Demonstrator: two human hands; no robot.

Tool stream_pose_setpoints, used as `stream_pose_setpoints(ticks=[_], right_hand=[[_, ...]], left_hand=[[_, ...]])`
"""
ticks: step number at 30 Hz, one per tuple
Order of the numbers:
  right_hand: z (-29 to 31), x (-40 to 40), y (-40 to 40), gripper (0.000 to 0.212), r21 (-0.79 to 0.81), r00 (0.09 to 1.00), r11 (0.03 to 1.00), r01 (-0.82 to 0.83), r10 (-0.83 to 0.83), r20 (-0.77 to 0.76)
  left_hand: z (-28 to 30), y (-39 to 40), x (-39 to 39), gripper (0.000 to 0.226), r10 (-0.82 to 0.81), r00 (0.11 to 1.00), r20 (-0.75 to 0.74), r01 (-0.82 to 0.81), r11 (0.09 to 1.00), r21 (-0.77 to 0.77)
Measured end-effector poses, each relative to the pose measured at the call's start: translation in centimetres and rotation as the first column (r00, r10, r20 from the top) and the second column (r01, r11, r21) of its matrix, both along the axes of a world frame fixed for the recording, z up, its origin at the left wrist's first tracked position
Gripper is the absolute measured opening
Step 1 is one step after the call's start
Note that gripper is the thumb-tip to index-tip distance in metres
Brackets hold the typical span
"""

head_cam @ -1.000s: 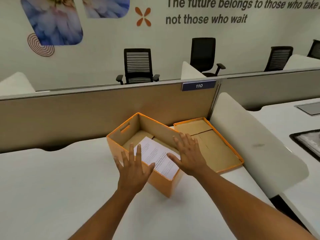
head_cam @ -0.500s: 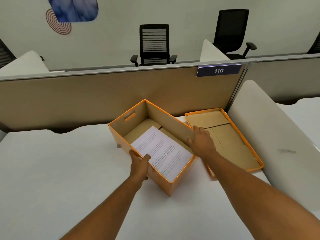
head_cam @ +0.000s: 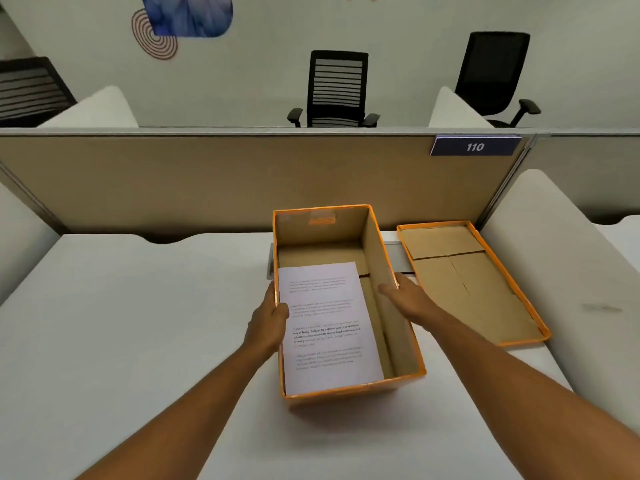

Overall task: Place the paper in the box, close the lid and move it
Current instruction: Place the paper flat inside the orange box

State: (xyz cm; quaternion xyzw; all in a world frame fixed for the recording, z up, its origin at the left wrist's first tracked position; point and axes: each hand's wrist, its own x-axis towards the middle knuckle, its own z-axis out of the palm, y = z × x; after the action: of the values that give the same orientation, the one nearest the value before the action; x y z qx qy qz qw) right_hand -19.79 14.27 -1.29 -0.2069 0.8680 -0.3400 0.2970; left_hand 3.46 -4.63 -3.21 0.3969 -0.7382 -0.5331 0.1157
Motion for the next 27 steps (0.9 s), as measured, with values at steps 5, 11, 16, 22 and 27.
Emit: stream_pose_setpoints(ticks=[5, 11, 16, 22, 27], right_hand=[[-0.4, 6.5, -1.3, 0.056, 0.001, 0.999, 0.999, 0.036, -0.036, -0.005], [-1.4, 14.8, -3.4, 0.06, 0.066, 0.999, 0.998, 0.024, -0.021, -0.046], [-2.4, 20.6, -5.1, 0.061, 0.102, 0.995, 0.995, 0.013, -0.003, -0.095], [-3.2, 25.9, -6.0, 0.068, 0.156, 0.989, 0.988, 0.024, -0.001, -0.147], [-1.3, 26.0, -6.5, 0.075, 0.192, 0.995, 0.979, 0.067, -0.051, -0.083]], left_hand=[[0.5, -2.0, 5.3, 0.047, -0.032, 0.999, 0.023, 0.033, 0.999, -0.02], [0.0, -4.5, 13.1, 0.056, -0.049, 0.996, 0.076, 0.048, 0.999, 0.022], [-0.5, -6.1, 19.1, 0.061, -0.06, 0.997, 0.046, 0.056, 0.995, 0.079], [-2.7, -7.7, 24.1, 0.058, -0.073, 0.996, 0.051, 0.066, 0.988, 0.138], [-2.0, -8.7, 24.3, 0.049, -0.073, 0.995, 0.075, 0.055, 0.975, 0.216]])
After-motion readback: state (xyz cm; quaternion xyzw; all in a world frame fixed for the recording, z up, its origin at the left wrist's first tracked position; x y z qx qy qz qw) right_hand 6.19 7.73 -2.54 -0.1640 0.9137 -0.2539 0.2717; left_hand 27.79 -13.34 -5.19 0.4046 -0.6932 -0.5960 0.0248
